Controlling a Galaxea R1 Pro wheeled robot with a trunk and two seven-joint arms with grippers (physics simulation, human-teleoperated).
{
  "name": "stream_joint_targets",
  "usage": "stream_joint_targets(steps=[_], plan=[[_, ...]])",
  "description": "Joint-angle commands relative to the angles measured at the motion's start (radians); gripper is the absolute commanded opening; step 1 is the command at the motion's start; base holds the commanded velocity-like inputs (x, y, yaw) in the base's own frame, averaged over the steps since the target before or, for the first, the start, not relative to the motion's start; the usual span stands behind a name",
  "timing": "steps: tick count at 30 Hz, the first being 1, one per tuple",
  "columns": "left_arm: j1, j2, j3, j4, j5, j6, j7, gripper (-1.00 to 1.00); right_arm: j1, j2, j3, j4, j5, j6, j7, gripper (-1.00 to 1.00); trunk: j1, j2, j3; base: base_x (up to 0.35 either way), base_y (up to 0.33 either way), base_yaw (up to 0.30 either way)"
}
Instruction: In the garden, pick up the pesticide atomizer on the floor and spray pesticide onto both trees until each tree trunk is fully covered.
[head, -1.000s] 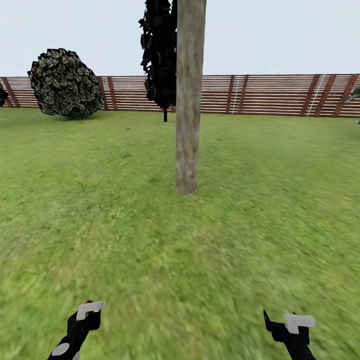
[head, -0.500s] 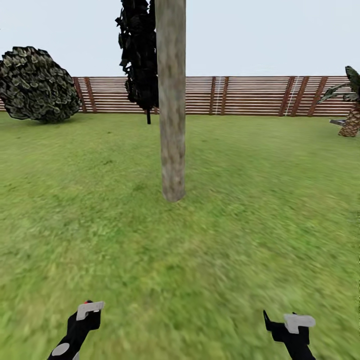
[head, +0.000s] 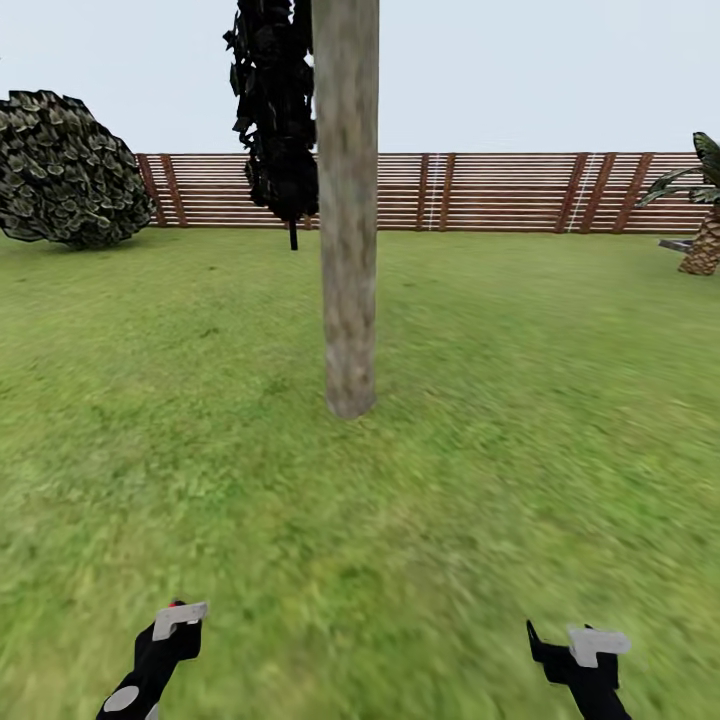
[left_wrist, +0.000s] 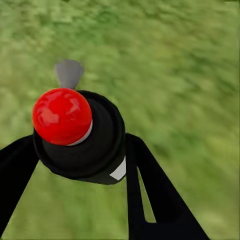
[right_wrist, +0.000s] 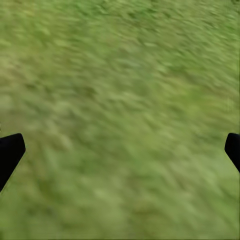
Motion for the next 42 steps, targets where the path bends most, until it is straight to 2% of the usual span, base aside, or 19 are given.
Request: stream_joint_targets(steps=[1, 10, 13, 16, 17, 19, 20, 22, 24, 25, 26, 27, 28, 30, 35, 36, 38, 39, 42], plan=[[0.0, 0.0, 0.0, 0.0, 0.0, 0.0, 0.0, -1.0, 0.0, 0.0, 0.0, 0.0, 0.0, 0.0, 0.0, 1.0, 0.0, 0.0, 0.0, 0.315, 0.129, 0.0], [0.0, 0.0, -0.009, -0.001, -0.004, 0.006, 0.0, -1.0, 0.0, 0.001, 0.001, 0.002, 0.001, 0.001, 0.0, 1.0, 0.0, 0.0, 0.0, 0.156, 0.046, 0.0], [0.0, 0.008, -0.014, -0.005, -0.008, 0.009, -0.004, -1.0, 0.0, 0.001, 0.005, -0.001, 0.003, 0.002, 0.002, 1.0, 0.0, 0.0, 0.0, 0.016, 0.003, 0.0], [-0.001, 0.018, -0.017, -0.012, -0.021, 0.024, -0.032, -1.0, 0.0, -0.001, 0.062, -0.011, 0.034, 0.003, 0.011, 1.0, 0.0, 0.0, 0.0, 0.004, 0.001, 0.0], [-0.004, 0.03, -0.017, -0.017, -0.039, 0.032, -0.064, -1.0, -0.001, -0.002, 0.102, -0.024, 0.061, 0.003, 0.014, 1.0, 0.0, 0.0, 0.0, 0.002, 0.0, 0.0], [-0.009, 0.058, -0.017, -0.032, -0.101, 0.042, -0.154, -1.0, 0.0, -0.004, 0.173, -0.061, 0.122, 0.004, 0.02, 1.0, 0.0, 0.0, 0.0, 0.001, 0.0, 0.0], [-0.009, 0.075, -0.017, -0.048, -0.165, 0.046, -0.234, -1.0, 0.0, -0.004, 0.213, -0.087, 0.169, 0.005, 0.033, 1.0, 0.0, 0.0, 0.0, 0.0, 0.0, 0.0], [-0.01, 0.087, -0.016, -0.07, -0.254, 0.048, -0.334, -1.0, -0.001, -0.003, 0.255, -0.109, 0.224, 0.006, 0.089, 1.0, 0.0, 0.0, 0.0, 0.0, 0.0, 0.0], [-0.012, 0.093, -0.015, -0.099, -0.367, 0.049, -0.462, -1.0, -0.024, 0.0, 0.298, -0.122, 0.272, 0.011, 0.272, 1.0, 0.0, 0.0, 0.0, 0.0, 0.0, 0.0], [-0.013, 0.094, -0.015, -0.103, -0.382, 0.049, -0.483, -1.0, -0.033, 0.0, 0.302, -0.123, 0.275, 0.012, 0.307, 1.0, 0.0, 0.0, 0.0, 0.0, 0.0, 0.0], [-0.013, 0.094, -0.015, -0.115, -0.429, 0.049, -0.556, -1.0, -0.072, 0.001, 0.309, -0.124, 0.282, 0.027, 0.415, 1.0, 0.0, 0.0, 0.0, 0.0, 0.0, 0.0], [-0.013, 0.093, -0.015, -0.119, -0.445, 0.049, -0.582, -1.0, -0.086, 0.001, 0.31, -0.124, 0.283, 0.035, 0.45, 1.0, 0.0, 0.0, 0.0, 0.0, 0.0, 0.0], [-0.014, 0.091, -0.014, -0.137, -0.513, 0.049, -0.68, -1.0, -0.14, 0.001, 0.314, -0.124, 0.286, 0.09, 0.567, 1.0, 0.0, 0.0, 0.0, 0.0, 0.0, 0.0], [-0.014, 0.086, -0.014, -0.155, -0.577, 0.05, -0.759, -1.0, -0.183, 0.002, 0.315, -0.124, 0.285, 0.148, 0.649, 1.0, 0.0, 0.0, 0.0, 0.0, 0.0, 0.0], [-0.014, 0.081, -0.016, -0.167, -0.624, 0.05, -0.798, -1.0, -0.219, 0.006, 0.318, -0.123, 0.284, 0.178, 0.718, 1.0, 0.0, 0.0, 0.0, 0.0, 0.0, 0.0], [-0.014, 0.08, -0.016, -0.167, -0.637, 0.05, -0.802, -1.0, -0.222, 0.013, 0.318, -0.123, 0.284, 0.18, 0.747, 1.0, 0.0, 0.0, 0.0, 0.0, 0.0, 0.0], [-0.015, 0.068, -0.019, -0.169, -0.684, 0.05, -0.811, -1.0, -0.227, 0.033, 0.319, -0.123, 0.289, 0.183, 0.859, 1.0, 0.0, 0.0, 0.0, 0.0, 0.0, 0.0], [-0.015, 0.063, -0.027, -0.169, -0.698, 0.05, -0.819, -1.0, -0.227, 0.036, 0.319, -0.123, 0.289, 0.184, 0.886, -1.0, 0.0, 0.0, 0.0, 0.0, 0.0, 0.0], [-0.015, 0.049, -0.057, -0.169, -0.725, 0.052, -0.844, -1.0, -0.228, 0.039, 0.319, -0.124, 0.29, 0.183, 0.928, -1.0, 0.0, 0.0, 0.0, 0.0, 0.0, 0.0]])
